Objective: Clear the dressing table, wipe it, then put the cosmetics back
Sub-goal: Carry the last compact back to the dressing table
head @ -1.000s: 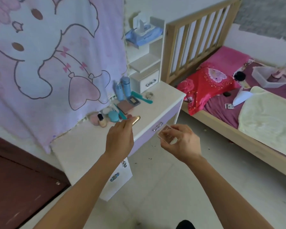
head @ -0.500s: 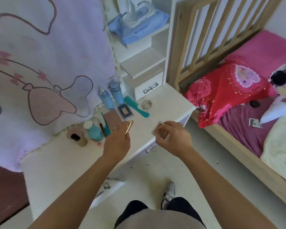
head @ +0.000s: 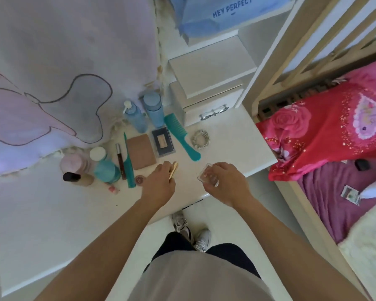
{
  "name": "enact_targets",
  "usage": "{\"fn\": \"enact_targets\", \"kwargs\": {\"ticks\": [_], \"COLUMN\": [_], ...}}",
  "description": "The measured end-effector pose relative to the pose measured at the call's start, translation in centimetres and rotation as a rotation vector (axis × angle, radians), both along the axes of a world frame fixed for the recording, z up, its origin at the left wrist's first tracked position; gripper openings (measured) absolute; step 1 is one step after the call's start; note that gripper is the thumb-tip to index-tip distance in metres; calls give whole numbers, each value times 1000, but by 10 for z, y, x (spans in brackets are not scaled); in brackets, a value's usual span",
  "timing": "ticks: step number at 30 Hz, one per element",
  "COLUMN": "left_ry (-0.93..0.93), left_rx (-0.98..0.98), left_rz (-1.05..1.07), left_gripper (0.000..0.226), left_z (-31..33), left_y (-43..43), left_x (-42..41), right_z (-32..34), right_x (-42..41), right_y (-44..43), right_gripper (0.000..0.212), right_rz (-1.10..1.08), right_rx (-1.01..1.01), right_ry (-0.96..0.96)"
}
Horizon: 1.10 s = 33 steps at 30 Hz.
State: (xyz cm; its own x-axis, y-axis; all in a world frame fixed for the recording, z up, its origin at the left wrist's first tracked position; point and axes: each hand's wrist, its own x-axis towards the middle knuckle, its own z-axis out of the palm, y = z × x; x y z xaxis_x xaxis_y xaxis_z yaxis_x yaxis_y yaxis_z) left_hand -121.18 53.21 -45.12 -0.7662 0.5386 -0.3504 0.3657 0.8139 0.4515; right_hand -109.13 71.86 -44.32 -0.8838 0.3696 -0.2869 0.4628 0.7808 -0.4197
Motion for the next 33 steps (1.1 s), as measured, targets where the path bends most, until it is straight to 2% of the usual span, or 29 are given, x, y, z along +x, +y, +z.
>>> {"fn": "enact_targets", "kwargs": {"ticks": [4, 10, 15, 19, 22, 26, 33], "left_ry": [32, 183, 283, 178, 84, 64, 16], "left_rx": [-37, -95, -151, -260, -318, -337, -303], "left_rz": [-42, -166, -192, -169, -141, -95, -60], "left_gripper": [20, 22, 44, 52, 67, 75, 78], "left_z": [-27, -51, -49, -48, -52, -54, -55], "left_y": [8, 20, 18, 14, 8, 3, -9], "left_x": [-17, -40, -28, -1, 19, 30, 14], "right_z": [-19, -40, -54, -57, -58, -62, -64], "right_x": [-21, -46, -43, -36, -36, -45, -72], "right_y": [13, 31, 43, 55, 59, 58, 43], "right_gripper": [38, 33, 38, 52, 63, 69, 77], "right_rz": [13, -90, 131, 349, 428, 455, 444], "right_rx": [-4, 18, 7, 100, 150, 211, 200], "right_ry": [-105, -69, -74, -98, -125, -129, -165]}}
